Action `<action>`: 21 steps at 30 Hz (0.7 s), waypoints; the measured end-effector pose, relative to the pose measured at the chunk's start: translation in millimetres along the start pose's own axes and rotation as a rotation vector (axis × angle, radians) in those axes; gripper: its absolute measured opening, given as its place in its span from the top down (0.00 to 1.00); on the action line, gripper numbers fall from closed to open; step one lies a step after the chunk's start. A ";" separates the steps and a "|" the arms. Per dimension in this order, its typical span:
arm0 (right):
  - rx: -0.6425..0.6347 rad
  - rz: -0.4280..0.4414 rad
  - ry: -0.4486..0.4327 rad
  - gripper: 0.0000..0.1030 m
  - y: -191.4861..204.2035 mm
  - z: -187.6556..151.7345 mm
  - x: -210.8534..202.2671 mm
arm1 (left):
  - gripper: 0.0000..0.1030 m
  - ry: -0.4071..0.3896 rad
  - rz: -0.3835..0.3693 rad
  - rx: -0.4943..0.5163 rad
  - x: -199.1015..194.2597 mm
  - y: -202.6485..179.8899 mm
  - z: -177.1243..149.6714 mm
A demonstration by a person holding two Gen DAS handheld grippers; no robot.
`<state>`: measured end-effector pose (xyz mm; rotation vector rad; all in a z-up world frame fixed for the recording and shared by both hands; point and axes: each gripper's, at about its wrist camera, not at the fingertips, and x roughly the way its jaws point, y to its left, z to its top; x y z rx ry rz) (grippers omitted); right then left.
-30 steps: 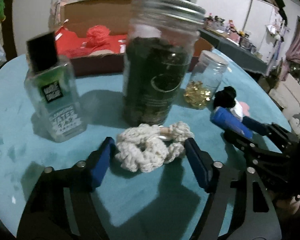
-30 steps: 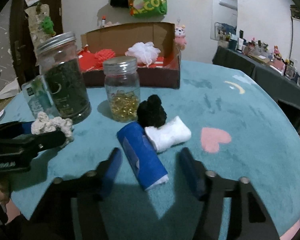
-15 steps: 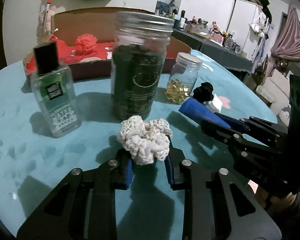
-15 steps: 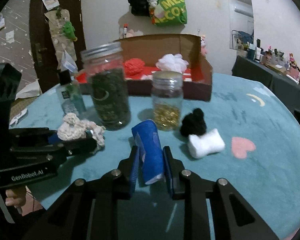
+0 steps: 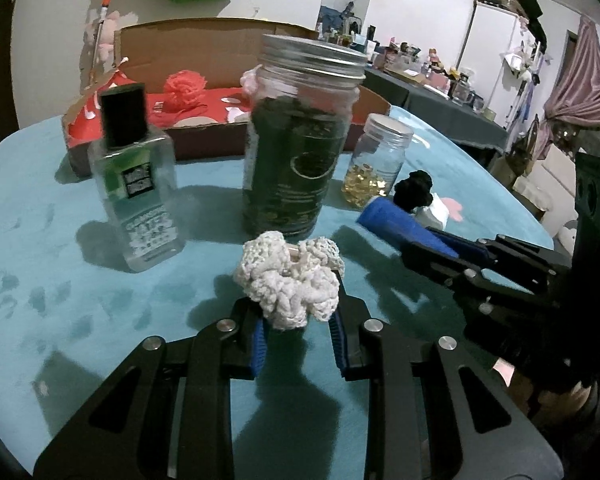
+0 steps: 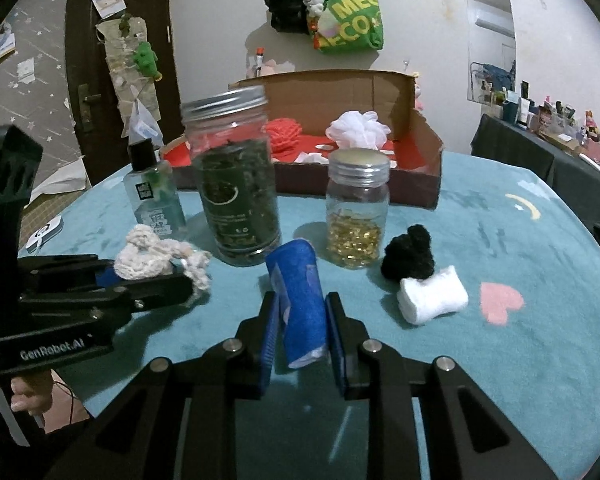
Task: Organize soft objects
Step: 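Carry the scrunchie and blue cylinder over the box and lower them inside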
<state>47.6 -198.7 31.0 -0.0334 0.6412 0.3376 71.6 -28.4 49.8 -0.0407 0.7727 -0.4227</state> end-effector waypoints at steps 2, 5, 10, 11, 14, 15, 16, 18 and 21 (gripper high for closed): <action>0.008 -0.004 -0.005 0.75 -4.4 0.6 -3.6 | 0.77 -0.001 0.008 -0.005 -3.9 2.7 -1.6; 0.020 -0.026 -0.013 0.75 -12.8 0.5 -10.5 | 0.77 -0.004 0.027 -0.025 -12.5 11.9 -2.8; 0.044 -0.057 -0.023 0.76 -29.7 0.7 -20.6 | 0.77 -0.015 0.071 -0.052 -28.9 31.7 -4.3; 0.045 -0.068 -0.025 0.75 -32.4 1.2 -22.0 | 0.77 -0.018 0.081 -0.057 -31.9 35.4 -4.1; 0.053 -0.093 -0.030 0.76 -42.2 4.2 -25.2 | 0.77 -0.023 0.110 -0.075 -39.0 48.9 -2.3; 0.055 -0.103 -0.030 0.76 -45.9 5.8 -25.8 | 0.77 -0.026 0.123 -0.084 -41.3 53.9 -1.2; 0.055 -0.114 -0.031 0.76 -49.0 7.2 -26.1 | 0.77 -0.028 0.132 -0.088 -42.8 58.4 -0.5; 0.060 -0.127 -0.029 0.75 -55.1 9.9 -25.7 | 0.77 -0.028 0.150 -0.098 -44.8 63.7 0.5; 0.071 -0.137 -0.019 0.75 -66.5 14.9 -24.3 | 0.77 -0.016 0.174 -0.113 -45.3 75.1 3.0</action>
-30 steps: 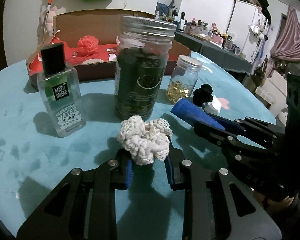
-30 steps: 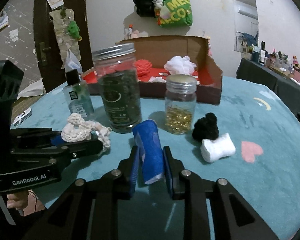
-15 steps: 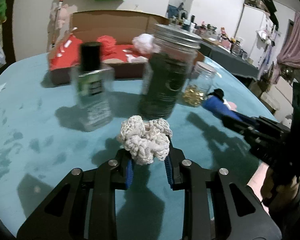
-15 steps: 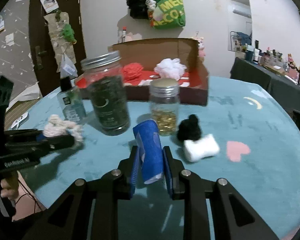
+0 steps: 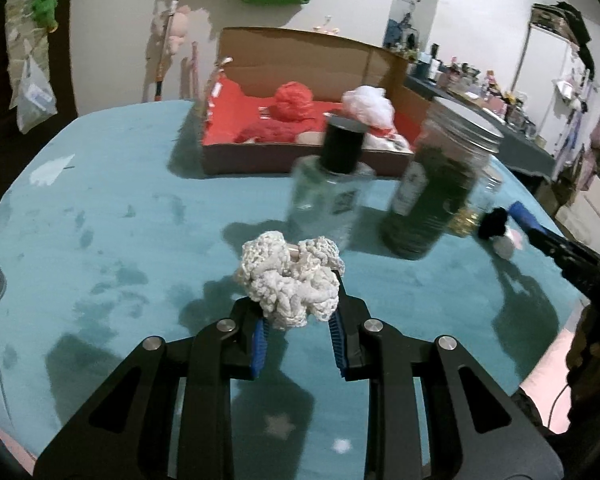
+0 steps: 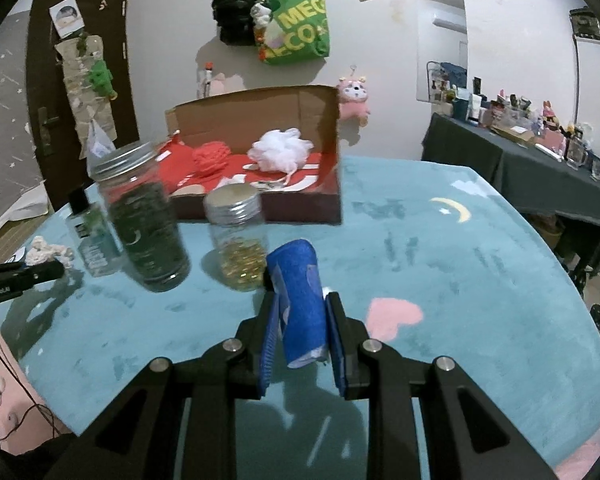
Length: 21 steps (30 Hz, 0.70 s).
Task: Organize soft objects
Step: 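Carry the scrunchie and blue cylinder over the box and lower them inside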
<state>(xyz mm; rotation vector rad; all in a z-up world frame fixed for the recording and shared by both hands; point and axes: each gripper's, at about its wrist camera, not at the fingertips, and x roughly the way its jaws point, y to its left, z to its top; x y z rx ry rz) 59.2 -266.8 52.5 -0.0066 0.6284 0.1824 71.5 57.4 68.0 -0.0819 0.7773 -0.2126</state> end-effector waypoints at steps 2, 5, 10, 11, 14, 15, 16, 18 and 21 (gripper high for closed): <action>0.000 -0.007 0.009 0.75 -6.2 5.3 3.6 | 0.77 0.005 0.013 -0.006 2.0 7.3 3.8; -0.008 0.000 0.026 0.75 -12.7 14.7 11.5 | 0.77 0.014 0.032 -0.009 7.9 17.9 11.9; -0.021 0.053 0.067 0.75 -20.5 32.1 28.6 | 0.77 0.028 0.005 0.004 19.0 28.7 31.6; -0.024 0.061 0.073 0.75 -21.0 34.8 31.5 | 0.77 0.028 -0.009 0.013 20.8 29.6 35.6; -0.032 0.104 0.098 0.75 -24.4 44.6 42.4 | 0.77 0.037 -0.035 0.038 25.5 30.9 45.5; -0.035 0.124 0.105 0.75 -25.5 49.3 46.8 | 0.77 0.038 -0.048 0.050 27.7 32.4 50.8; -0.041 0.137 0.111 0.75 -26.0 53.3 50.6 | 0.77 0.038 -0.057 0.058 29.3 33.8 54.9; -0.050 0.159 0.119 0.75 -26.6 60.1 55.9 | 0.77 0.047 -0.079 0.085 34.9 36.1 65.2; -0.071 0.194 0.134 0.75 -26.3 72.7 67.4 | 0.77 0.057 -0.112 0.118 41.8 37.6 79.2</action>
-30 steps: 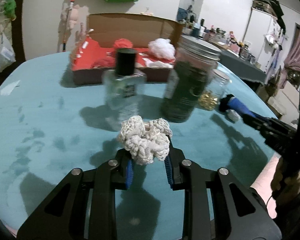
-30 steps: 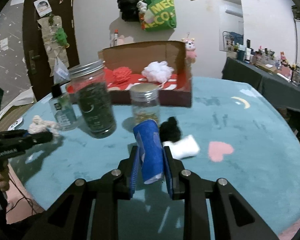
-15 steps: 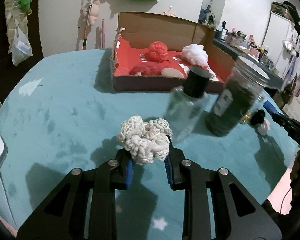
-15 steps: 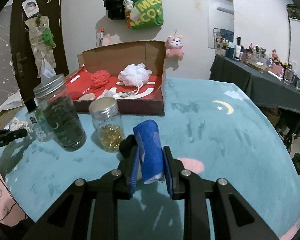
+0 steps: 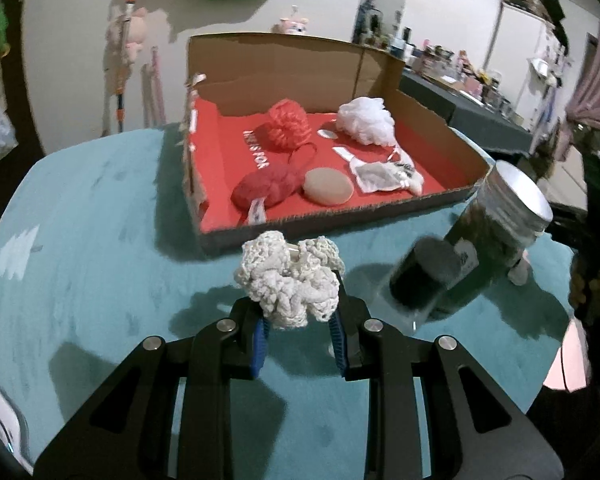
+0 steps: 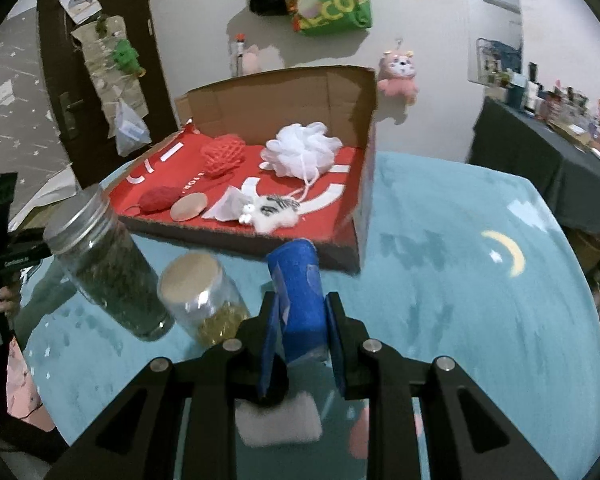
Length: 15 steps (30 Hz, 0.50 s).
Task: Organize soft objects
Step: 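Carry the scrunchie and blue cylinder over the box and lower them inside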
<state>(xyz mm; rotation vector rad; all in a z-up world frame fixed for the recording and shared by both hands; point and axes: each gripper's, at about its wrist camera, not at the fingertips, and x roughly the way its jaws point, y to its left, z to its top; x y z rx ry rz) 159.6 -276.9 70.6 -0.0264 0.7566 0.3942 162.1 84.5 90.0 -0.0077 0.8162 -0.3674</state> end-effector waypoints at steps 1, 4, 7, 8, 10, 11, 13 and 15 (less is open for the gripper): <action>-0.009 0.014 0.007 0.75 -0.6 5.2 3.5 | 0.77 0.002 -0.011 0.007 1.2 1.0 2.6; -0.035 0.041 0.025 0.75 -0.6 19.9 14.2 | 0.77 0.017 -0.059 0.043 9.2 4.1 17.0; -0.062 0.046 0.045 0.75 1.1 35.6 27.0 | 0.77 0.038 -0.093 0.078 19.7 5.2 30.9; -0.071 0.042 0.048 0.75 1.8 39.4 30.3 | 0.77 0.045 -0.102 0.088 23.6 5.6 35.6; -0.091 0.031 0.060 0.75 3.6 49.4 39.5 | 0.77 0.057 -0.109 0.094 30.6 6.7 43.9; -0.097 0.032 0.068 0.75 3.8 54.2 44.0 | 0.77 0.066 -0.116 0.097 34.7 7.3 48.7; -0.117 0.018 0.081 0.75 6.4 63.7 54.2 | 0.77 0.078 -0.129 0.105 43.2 8.3 58.8; -0.131 0.003 0.095 0.75 7.2 70.7 62.5 | 0.77 0.097 -0.136 0.114 53.3 8.5 69.1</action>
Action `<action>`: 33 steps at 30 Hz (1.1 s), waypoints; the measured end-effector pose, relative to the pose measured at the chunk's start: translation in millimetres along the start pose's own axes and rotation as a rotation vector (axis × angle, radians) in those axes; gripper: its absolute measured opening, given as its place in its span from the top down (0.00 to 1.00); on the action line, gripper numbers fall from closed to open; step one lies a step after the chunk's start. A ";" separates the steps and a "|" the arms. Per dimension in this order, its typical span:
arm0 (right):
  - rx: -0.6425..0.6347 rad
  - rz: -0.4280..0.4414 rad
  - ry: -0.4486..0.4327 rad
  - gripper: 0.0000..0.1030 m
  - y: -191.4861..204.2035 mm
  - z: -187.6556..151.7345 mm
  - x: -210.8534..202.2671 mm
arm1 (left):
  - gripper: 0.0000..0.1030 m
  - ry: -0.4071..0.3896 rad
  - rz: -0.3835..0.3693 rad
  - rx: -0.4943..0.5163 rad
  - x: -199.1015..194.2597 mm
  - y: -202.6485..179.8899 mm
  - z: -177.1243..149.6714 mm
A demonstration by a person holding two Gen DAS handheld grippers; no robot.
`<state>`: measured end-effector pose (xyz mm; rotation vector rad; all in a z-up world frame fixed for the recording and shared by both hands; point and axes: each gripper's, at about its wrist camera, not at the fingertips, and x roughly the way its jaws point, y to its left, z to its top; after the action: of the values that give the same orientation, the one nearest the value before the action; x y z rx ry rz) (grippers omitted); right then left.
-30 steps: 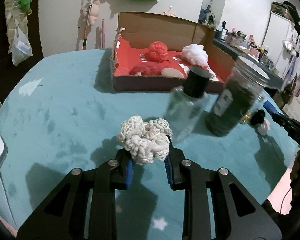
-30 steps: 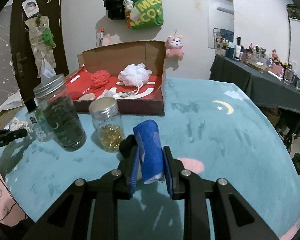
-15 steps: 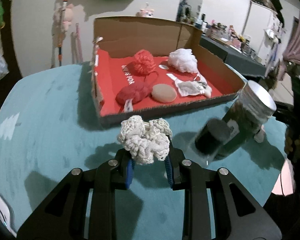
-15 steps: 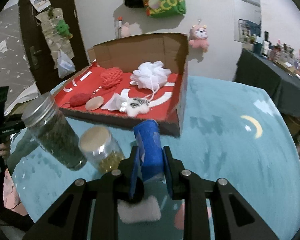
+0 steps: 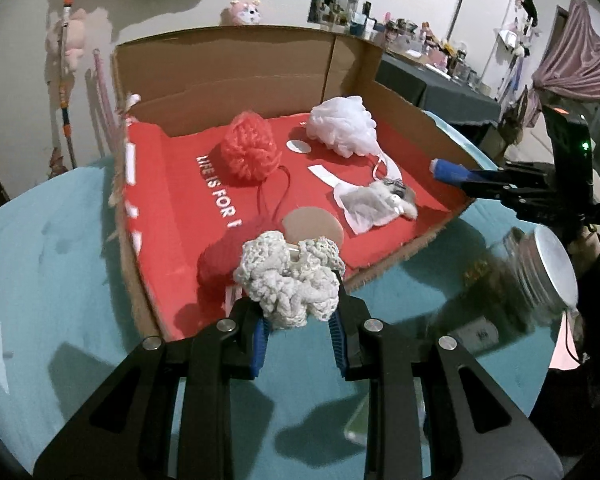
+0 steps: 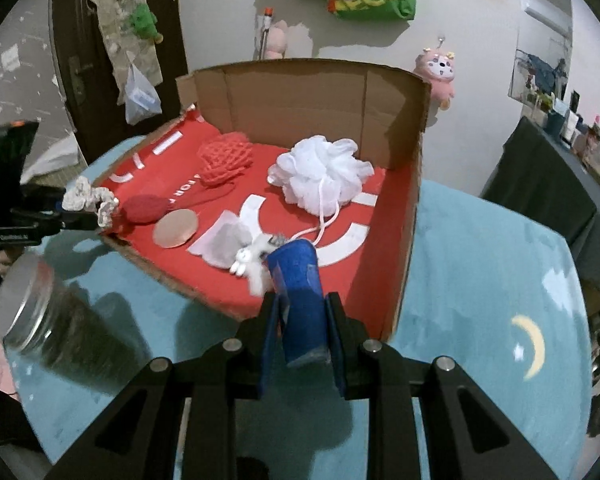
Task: Organize soft objects
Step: 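Carry the scrunchie and blue cylinder over the box and lower them inside, then open both tools to release the scrunchie and blue cylinder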
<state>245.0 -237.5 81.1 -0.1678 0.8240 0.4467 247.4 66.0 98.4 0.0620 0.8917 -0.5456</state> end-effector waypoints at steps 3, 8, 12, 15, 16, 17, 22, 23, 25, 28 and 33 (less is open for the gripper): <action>-0.018 -0.031 0.039 0.75 1.4 14.7 15.6 | 0.77 0.022 -0.016 0.016 12.1 0.8 14.3; -0.054 -0.071 0.114 0.75 4.7 34.6 41.1 | 0.77 0.074 -0.008 0.069 36.5 -4.0 39.1; -0.084 -0.116 0.170 0.75 6.6 46.9 59.1 | 0.77 0.117 0.003 0.117 56.1 -12.8 55.0; -0.102 -0.158 0.214 0.75 8.0 52.9 70.9 | 0.77 0.161 0.031 0.133 72.1 -15.9 63.2; -0.107 -0.168 0.226 0.75 8.4 54.2 74.7 | 0.77 0.169 0.038 0.135 76.2 -16.4 65.1; -0.113 -0.182 0.234 0.75 8.8 55.0 77.3 | 0.77 0.184 0.046 0.137 82.1 -16.3 67.3; -0.131 -0.219 0.258 0.75 8.9 58.9 86.8 | 0.76 0.206 0.065 0.123 93.9 -13.0 77.3; -0.131 -0.225 0.262 0.75 7.3 59.6 88.8 | 0.76 0.209 0.074 0.119 95.5 -11.6 79.3; -0.136 -0.237 0.270 0.75 5.6 60.0 91.2 | 0.76 0.217 0.077 0.111 98.7 -9.6 80.6; -0.149 -0.243 0.275 0.75 6.0 59.0 91.0 | 0.76 0.230 0.084 0.102 103.6 -6.4 80.8; -0.171 -0.257 0.286 0.75 9.0 57.8 94.9 | 0.76 0.230 0.099 0.104 108.7 -7.5 82.1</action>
<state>336.0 -181.1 50.0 -0.4989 1.0287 0.2522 357.6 -9.1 70.1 0.2662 1.0774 -0.4984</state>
